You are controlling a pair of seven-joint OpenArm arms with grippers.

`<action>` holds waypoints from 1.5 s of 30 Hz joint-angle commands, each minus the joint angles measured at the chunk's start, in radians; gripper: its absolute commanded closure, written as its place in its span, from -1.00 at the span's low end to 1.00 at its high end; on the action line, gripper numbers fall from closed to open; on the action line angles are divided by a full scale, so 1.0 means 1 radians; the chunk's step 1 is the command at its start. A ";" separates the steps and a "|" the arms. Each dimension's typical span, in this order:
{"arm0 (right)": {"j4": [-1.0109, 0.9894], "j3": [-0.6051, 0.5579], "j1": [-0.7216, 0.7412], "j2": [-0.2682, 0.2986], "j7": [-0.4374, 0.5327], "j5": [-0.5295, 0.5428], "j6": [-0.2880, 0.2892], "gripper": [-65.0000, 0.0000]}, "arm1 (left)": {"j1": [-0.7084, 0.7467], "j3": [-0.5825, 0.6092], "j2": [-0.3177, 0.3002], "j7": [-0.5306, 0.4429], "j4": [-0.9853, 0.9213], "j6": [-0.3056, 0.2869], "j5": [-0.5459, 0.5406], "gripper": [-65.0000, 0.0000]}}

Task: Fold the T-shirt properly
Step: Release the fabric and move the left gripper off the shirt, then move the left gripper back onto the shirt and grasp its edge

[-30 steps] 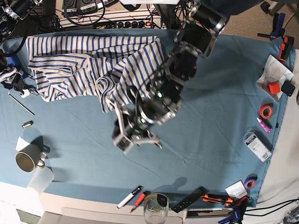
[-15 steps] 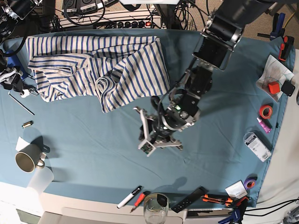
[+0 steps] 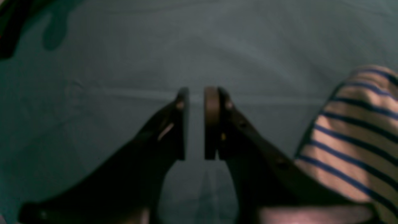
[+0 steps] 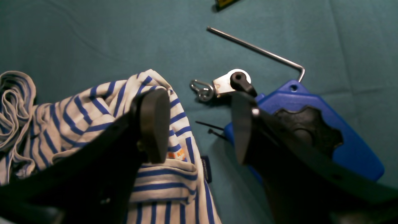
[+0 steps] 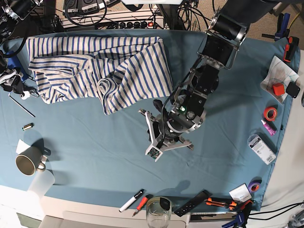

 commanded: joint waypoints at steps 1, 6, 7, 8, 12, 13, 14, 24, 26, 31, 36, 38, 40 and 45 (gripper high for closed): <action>0.017 0.008 0.008 0.028 0.026 0.013 0.001 0.03 | -0.013 -0.002 0.007 0.010 0.027 0.006 -0.028 0.77; 0.017 0.008 0.009 0.028 0.026 0.013 0.001 0.03 | 0.058 -0.002 0.008 0.084 0.077 0.005 -0.142 0.82; 0.017 0.008 0.009 0.028 0.026 0.014 0.001 0.03 | 0.072 -0.002 0.008 0.087 0.094 -0.003 -0.169 0.82; 0.017 0.008 0.009 0.028 0.026 0.014 0.001 0.03 | 0.086 -0.002 0.008 0.088 0.114 -0.021 -0.194 0.82; 0.017 0.008 0.008 0.028 0.026 0.013 0.001 0.03 | 0.109 -0.002 0.008 0.144 0.204 -0.128 -0.319 0.81; 0.017 0.008 0.008 0.028 0.026 0.014 0.001 0.03 | 0.109 -0.002 0.008 0.172 0.225 -0.164 -0.361 0.80; 0.017 0.008 0.008 0.028 0.026 0.014 0.001 0.03 | 0.109 -0.002 0.008 0.193 0.245 -0.201 -0.399 0.75; 0.017 0.008 0.008 0.023 0.027 0.017 0.001 0.03 | 0.149 0.010 0.010 0.196 0.257 -0.295 -0.499 0.14; 0.017 0.008 0.009 0.023 0.027 0.016 0.001 0.03 | 0.161 0.039 0.011 0.194 0.257 -0.312 -0.500 0.14; 0.017 0.007 0.008 0.023 0.026 0.016 0.001 0.03 | 0.166 0.198 0.011 0.146 0.257 -0.334 -0.401 0.14; 0.017 0.007 0.008 0.023 0.026 0.016 0.001 0.03 | 0.164 0.328 0.010 0.034 0.257 -0.185 -0.137 0.14; 0.017 0.007 0.008 0.023 0.026 0.016 0.001 0.03 | 0.162 0.349 0.010 0.029 0.257 -0.130 -0.094 0.14; 0.017 0.007 0.008 0.023 0.026 0.016 0.001 0.03 | 0.162 0.352 0.011 0.030 0.257 -0.113 -0.080 0.14; 0.017 0.007 0.009 0.023 0.027 0.016 0.001 0.03 | 0.162 0.352 0.011 0.030 0.257 -0.114 -0.080 0.14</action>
